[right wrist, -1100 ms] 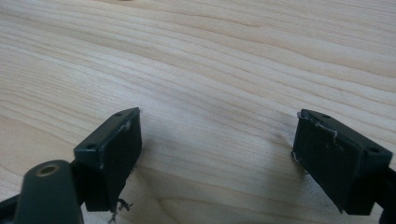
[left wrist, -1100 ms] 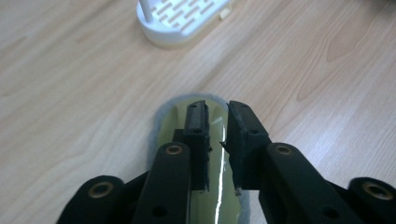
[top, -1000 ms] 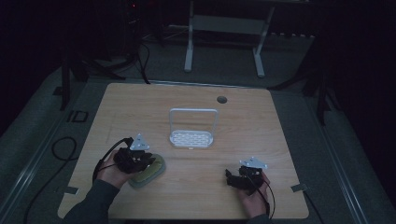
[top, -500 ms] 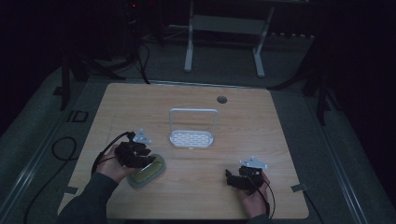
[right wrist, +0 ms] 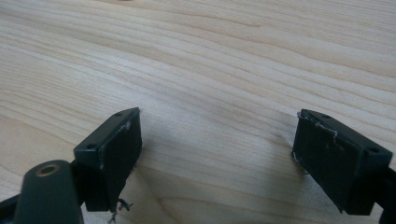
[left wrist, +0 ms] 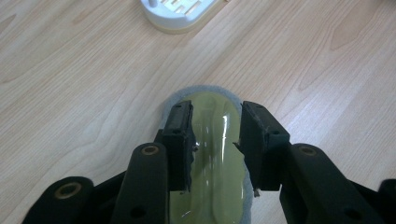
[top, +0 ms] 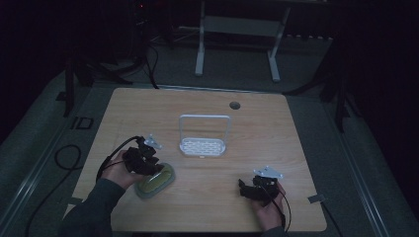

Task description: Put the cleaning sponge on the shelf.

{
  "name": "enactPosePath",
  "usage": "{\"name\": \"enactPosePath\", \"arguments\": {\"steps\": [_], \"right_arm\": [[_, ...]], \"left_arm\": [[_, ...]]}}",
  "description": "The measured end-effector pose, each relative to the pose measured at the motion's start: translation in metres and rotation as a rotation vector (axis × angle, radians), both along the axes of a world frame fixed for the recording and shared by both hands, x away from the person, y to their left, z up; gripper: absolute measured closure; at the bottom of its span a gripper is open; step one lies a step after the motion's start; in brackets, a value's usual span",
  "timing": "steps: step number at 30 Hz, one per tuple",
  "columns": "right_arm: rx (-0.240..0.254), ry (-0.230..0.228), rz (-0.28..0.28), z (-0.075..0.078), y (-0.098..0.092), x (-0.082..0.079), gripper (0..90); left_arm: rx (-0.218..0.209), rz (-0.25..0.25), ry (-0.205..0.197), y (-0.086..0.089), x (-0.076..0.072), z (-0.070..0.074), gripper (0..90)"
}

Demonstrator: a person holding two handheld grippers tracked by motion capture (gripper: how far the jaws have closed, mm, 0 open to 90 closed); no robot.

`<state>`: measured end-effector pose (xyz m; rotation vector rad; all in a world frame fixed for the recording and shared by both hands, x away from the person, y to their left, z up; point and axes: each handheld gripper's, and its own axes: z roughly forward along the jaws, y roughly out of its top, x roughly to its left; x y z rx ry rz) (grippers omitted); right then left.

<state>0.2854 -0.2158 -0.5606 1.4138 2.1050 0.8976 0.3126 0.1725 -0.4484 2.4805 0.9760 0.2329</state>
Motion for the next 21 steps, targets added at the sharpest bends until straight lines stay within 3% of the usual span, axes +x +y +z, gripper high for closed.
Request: {"name": "enactPosePath", "arguments": {"steps": [21], "right_arm": [[-0.002,-0.001,0.002,0.0,0.0,0.0,15.2]], "left_arm": [[0.068,0.008,0.1,-0.006,0.011,0.002,61.6]]}}
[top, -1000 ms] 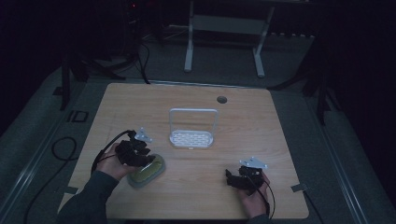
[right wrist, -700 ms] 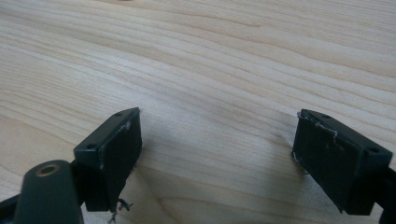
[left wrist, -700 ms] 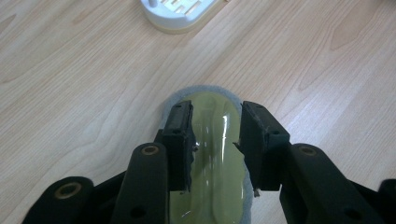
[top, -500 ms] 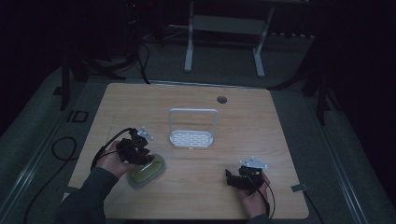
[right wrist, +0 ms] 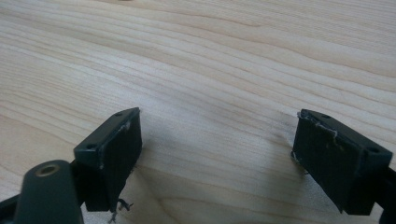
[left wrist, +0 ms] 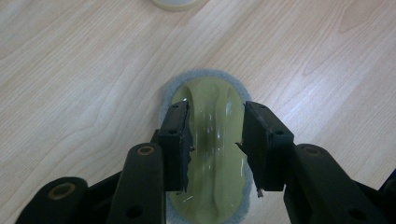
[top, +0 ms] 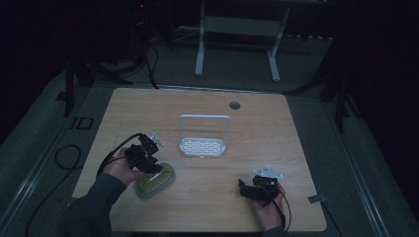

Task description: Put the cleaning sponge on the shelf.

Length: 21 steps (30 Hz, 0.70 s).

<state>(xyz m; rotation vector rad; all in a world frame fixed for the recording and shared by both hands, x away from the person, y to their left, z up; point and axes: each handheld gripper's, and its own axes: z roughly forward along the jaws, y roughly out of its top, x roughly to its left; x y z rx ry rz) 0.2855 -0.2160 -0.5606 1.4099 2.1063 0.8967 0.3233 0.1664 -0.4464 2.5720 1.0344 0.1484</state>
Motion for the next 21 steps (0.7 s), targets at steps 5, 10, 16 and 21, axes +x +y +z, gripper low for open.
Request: {"name": "enactPosePath", "arguments": {"steps": [5,10,16,21], "right_arm": [[0.0,0.0,0.0,0.0,0.0,0.0,15.2],[0.0,0.0,0.0,0.0,0.0,0.0,15.2],[0.0,0.0,0.0,0.0,0.0,0.0,15.2],[0.001,0.001,-0.001,0.0,0.0,0.0,15.2]], "left_arm": [[0.017,-0.002,0.025,-0.003,0.003,-0.001,60.9],[0.033,-0.003,0.042,-0.005,0.006,-0.003,59.9],[0.051,-0.006,0.06,-0.006,0.009,-0.003,58.8],[0.067,-0.008,0.083,-0.006,0.012,-0.005,57.1]]}}
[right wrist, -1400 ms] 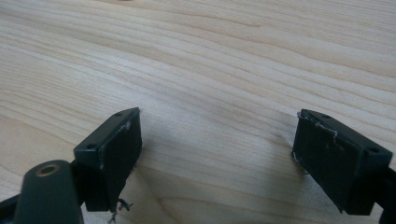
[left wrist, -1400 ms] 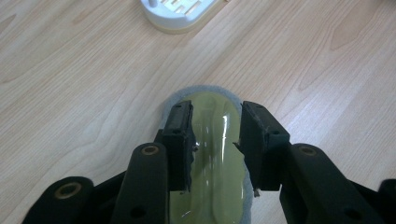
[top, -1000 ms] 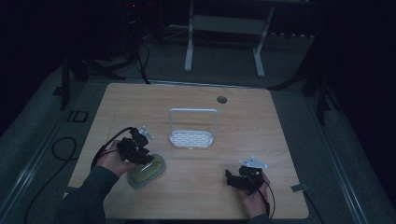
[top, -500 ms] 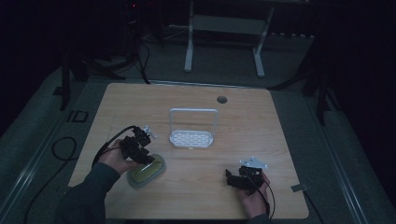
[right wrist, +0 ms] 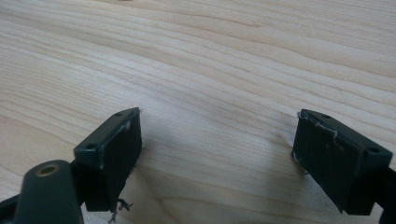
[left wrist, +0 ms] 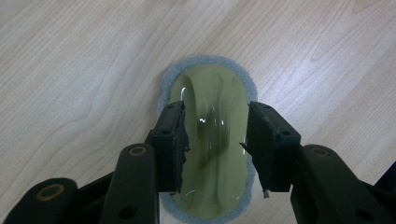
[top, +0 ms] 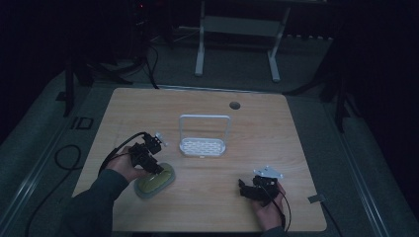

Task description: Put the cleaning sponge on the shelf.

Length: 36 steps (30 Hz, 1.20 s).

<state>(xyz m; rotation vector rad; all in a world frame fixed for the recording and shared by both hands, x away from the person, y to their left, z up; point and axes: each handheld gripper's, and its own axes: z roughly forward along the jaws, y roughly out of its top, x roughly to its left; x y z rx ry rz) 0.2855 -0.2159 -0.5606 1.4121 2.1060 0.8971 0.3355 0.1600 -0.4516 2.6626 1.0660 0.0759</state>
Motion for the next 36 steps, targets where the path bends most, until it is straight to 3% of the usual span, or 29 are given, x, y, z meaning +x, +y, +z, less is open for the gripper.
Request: {"name": "enactPosePath", "arguments": {"steps": [23,36], "right_arm": [[0.0,0.001,0.0,0.0,0.0,0.0,15.2],[0.0,0.001,0.0,0.0,0.0,0.0,15.2]], "left_arm": [[0.013,0.006,0.087,0.003,0.012,-0.004,46.3],[0.043,-0.027,0.13,0.001,0.013,-0.01,46.0]]}}
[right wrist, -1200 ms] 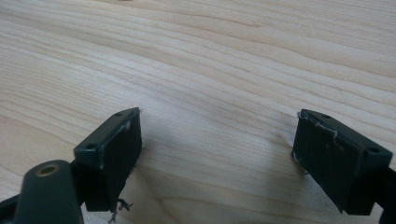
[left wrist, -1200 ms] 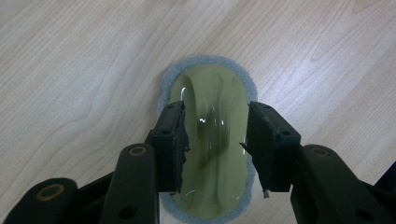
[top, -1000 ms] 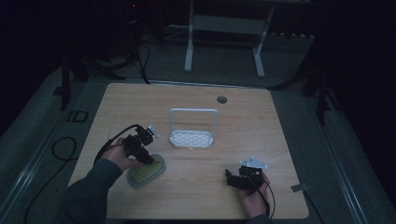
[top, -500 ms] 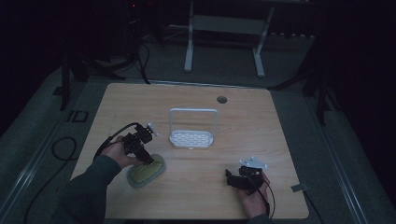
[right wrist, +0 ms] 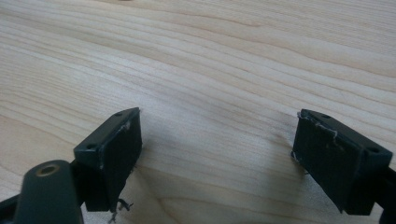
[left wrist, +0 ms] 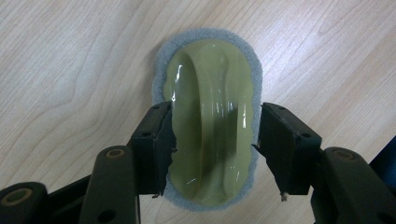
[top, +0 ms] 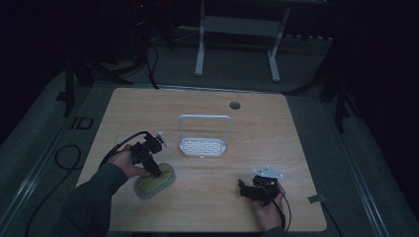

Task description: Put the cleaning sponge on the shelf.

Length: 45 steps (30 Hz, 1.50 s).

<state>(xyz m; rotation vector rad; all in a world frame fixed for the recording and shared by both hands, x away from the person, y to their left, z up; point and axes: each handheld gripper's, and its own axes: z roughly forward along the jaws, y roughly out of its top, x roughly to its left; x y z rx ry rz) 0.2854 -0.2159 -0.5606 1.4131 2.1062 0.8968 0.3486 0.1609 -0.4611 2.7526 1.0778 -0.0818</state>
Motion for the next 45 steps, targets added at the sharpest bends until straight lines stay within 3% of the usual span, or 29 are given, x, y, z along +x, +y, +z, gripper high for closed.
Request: {"name": "enactPosePath", "arguments": {"steps": [28,45], "right_arm": [[0.0,0.0,0.0,0.0,0.0,0.0,15.2],[0.0,0.0,0.0,0.0,0.0,0.0,15.2]], "left_arm": [[0.07,-0.036,0.044,-0.006,0.0,-0.01,62.6],[0.093,-0.064,0.02,-0.008,-0.002,-0.01,71.4]]}}
